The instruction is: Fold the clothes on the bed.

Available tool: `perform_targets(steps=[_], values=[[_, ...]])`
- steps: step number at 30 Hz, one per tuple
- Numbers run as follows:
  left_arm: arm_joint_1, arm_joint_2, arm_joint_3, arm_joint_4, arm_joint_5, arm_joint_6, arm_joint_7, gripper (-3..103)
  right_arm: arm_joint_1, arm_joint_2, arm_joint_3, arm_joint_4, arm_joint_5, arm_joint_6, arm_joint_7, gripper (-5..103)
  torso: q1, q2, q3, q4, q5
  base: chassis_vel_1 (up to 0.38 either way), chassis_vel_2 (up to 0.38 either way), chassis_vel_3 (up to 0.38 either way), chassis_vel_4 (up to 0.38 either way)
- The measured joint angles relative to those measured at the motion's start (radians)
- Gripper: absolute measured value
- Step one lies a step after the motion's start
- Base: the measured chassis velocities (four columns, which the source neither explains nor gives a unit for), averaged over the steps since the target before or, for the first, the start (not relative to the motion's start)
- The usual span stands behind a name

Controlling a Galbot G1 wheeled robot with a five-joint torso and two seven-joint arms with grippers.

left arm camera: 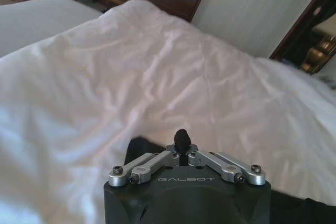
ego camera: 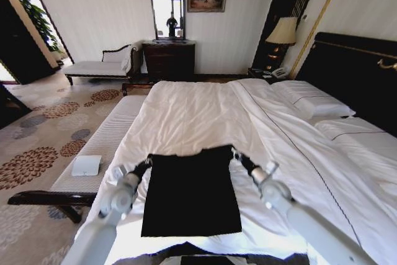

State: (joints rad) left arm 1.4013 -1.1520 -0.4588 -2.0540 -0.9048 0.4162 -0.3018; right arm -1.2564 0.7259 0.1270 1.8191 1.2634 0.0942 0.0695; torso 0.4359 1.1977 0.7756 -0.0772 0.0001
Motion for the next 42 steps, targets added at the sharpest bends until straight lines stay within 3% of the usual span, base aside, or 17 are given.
perform_targets(steps=[3,8,12,21,24,33,34,35,37,39,41,42], values=[[0.100,-0.007,-0.005,-0.049,0.057,0.033,-0.015,2,-0.129,-0.015,0.007,0.012,-0.057,0.030,0.018,1,0.000,0.000,0.000,-0.0001,0.0000,0.000,0.000,0.000,0.000],[0.173,-0.015,0.000,-0.034,0.168,0.059,-0.028,2,-0.206,-0.004,0.012,0.001,-0.120,0.068,0.035,1,0.000,0.000,0.000,0.0000,0.0000,0.000,0.000,0.000,0.000],[0.200,-0.018,0.001,-0.022,0.209,0.073,-0.036,2,-0.233,0.003,0.012,-0.007,-0.140,0.086,0.039,1,0.000,0.000,0.000,0.0001,-0.0001,0.000,0.000,0.000,0.000],[0.248,-0.018,-0.036,-0.079,0.165,0.098,-0.031,2,-0.344,0.009,0.077,0.047,-0.166,0.110,0.028,1,0.000,0.000,0.000,0.0001,-0.0002,0.000,0.000,0.000,0.000],[0.257,-0.019,-0.020,-0.033,0.212,0.084,-0.023,2,-0.349,0.024,0.072,0.023,-0.187,0.117,0.026,1,0.000,0.000,0.000,0.0001,-0.0003,0.000,0.000,0.000,0.000],[0.266,-0.039,-0.009,-0.001,0.249,0.052,-0.024,-1,-0.340,0.035,0.056,0.007,-0.212,0.118,0.035,1,0.000,0.000,0.000,0.0000,-0.0001,0.000,0.000,0.000,0.000],[0.276,-0.039,-0.012,-0.011,0.262,0.046,-0.025,4,-0.338,0.033,0.055,0.010,-0.222,0.119,0.030,0,0.000,0.000,0.000,0.0001,-0.0002,0.000,0.000,0.000,0.000],[0.291,-0.038,-0.018,-0.033,0.275,0.042,-0.020,15,-0.338,0.030,0.058,0.018,-0.232,0.121,0.015,11,0.000,0.000,0.000,0.0001,-0.0002,0.000,0.000,0.000,0.000],[0.304,-0.037,-0.022,-0.051,0.282,0.040,-0.012,15,-0.339,0.028,0.062,0.026,-0.237,0.123,0.008,11,0.000,0.000,0.000,0.0000,-0.0002,0.000,0.000,0.000,0.000],[0.340,-0.035,-0.034,-0.105,0.299,0.028,0.015,26,-0.341,0.027,0.073,0.047,-0.245,0.125,0.009,21,0.000,0.000,0.000,0.0003,0.0000,0.000,0.000,0.000,0.000],[0.373,-0.032,-0.061,-0.165,0.317,-0.026,0.077,36,-0.341,0.030,0.096,0.081,-0.258,0.127,0.051,32,0.000,0.000,0.000,0.0004,0.0001,0.000,0.000,0.000,0.000],[0.373,-0.032,-0.061,-0.165,0.317,-0.026,0.077,36,-0.341,0.030,0.096,0.081,-0.258,0.127,0.051,32,0.000,0.000,0.000,0.0004,0.0001,0.000,0.000,0.000,0.000]])
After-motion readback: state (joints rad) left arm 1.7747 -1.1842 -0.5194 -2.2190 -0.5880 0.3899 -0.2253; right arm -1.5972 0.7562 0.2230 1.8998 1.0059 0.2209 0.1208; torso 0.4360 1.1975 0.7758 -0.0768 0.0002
